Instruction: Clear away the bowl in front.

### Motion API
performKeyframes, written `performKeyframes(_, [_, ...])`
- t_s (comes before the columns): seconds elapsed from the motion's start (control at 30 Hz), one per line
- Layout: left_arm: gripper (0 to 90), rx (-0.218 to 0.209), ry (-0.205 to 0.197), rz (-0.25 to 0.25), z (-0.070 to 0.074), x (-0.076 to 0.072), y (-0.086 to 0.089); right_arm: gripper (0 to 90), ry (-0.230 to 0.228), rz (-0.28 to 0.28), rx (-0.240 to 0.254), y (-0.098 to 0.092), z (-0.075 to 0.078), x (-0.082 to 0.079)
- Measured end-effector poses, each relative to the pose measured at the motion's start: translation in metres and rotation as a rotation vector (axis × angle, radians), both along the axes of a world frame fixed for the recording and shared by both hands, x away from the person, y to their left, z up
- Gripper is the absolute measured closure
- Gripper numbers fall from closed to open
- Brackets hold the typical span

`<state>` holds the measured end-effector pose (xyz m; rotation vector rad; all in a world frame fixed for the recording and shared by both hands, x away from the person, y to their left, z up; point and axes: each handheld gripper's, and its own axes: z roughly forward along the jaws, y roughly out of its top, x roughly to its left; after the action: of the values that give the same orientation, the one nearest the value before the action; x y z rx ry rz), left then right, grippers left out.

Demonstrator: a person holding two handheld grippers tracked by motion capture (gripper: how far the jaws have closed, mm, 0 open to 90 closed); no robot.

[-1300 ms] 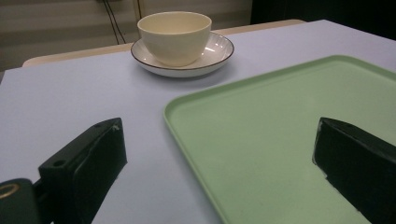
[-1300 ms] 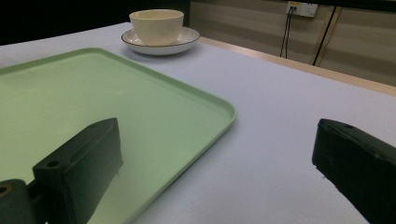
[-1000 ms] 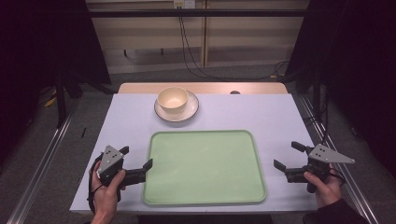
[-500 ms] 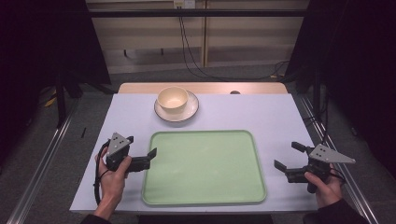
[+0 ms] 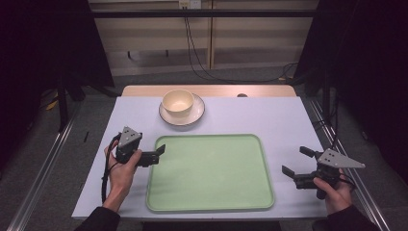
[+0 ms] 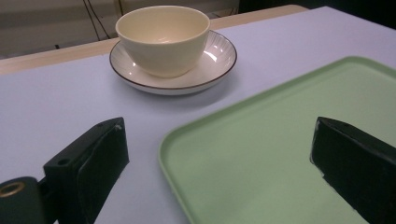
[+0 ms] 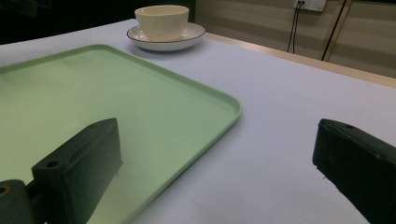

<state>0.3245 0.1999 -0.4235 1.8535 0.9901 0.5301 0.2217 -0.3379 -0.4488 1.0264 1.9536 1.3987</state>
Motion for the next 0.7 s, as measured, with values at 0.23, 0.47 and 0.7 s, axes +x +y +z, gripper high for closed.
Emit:
performKeyframes(0.23, [4.4,0.007,-0.004,0.028,0.004,0.021,-0.005,0.9,0.001,0.002,0.003,-0.001,0.000,0.000])
performKeyframes(0.47, [5.0,0.000,-0.002,0.040,0.010,0.040,-0.005,0.9,-0.001,0.000,0.009,-0.002,0.000,0.000])
performKeyframes(0.7, [5.1,-0.019,-0.018,0.027,0.010,0.055,-0.010,0.9,-0.001,0.003,0.012,-0.002,-0.001,0.000])
